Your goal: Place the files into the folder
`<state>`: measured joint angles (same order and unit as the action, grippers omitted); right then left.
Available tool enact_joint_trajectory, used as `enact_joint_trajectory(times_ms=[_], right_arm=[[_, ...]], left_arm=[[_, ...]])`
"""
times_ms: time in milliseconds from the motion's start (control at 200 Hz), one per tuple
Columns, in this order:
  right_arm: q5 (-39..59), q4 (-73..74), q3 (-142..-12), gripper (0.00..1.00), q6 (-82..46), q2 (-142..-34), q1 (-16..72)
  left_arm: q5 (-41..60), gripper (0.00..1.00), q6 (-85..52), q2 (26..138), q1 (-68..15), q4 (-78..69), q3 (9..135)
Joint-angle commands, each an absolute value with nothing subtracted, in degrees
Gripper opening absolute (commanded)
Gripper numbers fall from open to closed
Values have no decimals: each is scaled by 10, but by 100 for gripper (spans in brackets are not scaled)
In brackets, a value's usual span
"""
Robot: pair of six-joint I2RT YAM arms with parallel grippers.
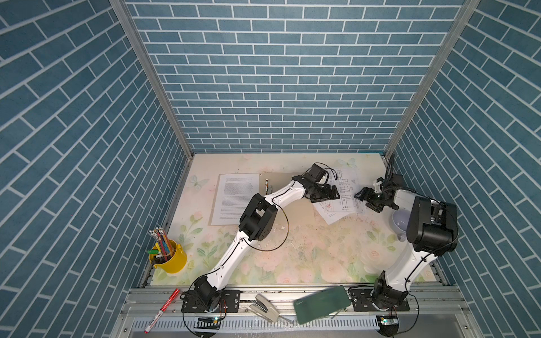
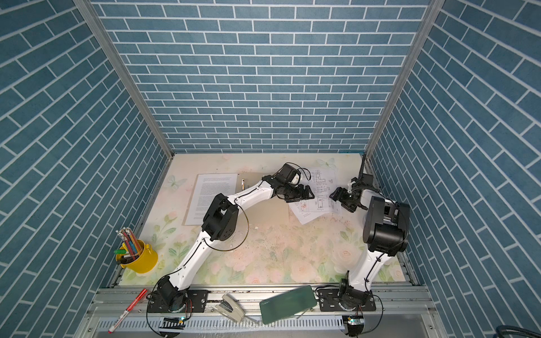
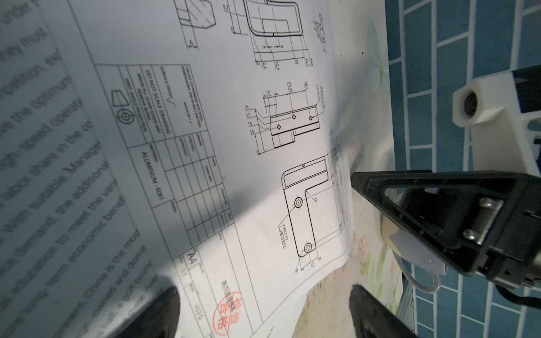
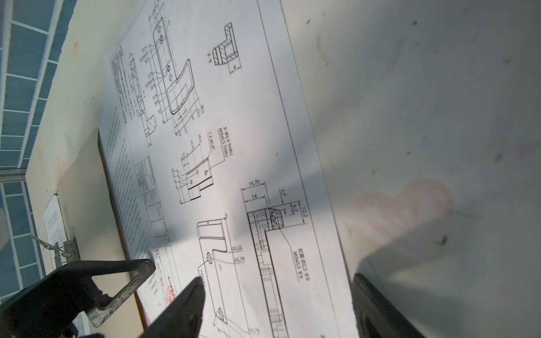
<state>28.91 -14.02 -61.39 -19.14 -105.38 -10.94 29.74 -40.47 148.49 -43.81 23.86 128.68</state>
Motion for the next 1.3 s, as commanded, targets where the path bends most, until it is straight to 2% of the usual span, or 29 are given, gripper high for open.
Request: enact_joint_trajectory(times_ms=[0, 645, 1295], right_arm=[[301, -169, -583, 78, -198, -1057, -107], [387, -120, -548, 78, -262, -1043, -101], [395, -145, -555, 78, -273, -1008, -103]], left_arm=[[304, 92, -415, 1509, -443, 247, 1287], [319, 93, -419, 1512, -440, 208, 1266], [322, 92, -396, 1480, -436, 160, 1196]])
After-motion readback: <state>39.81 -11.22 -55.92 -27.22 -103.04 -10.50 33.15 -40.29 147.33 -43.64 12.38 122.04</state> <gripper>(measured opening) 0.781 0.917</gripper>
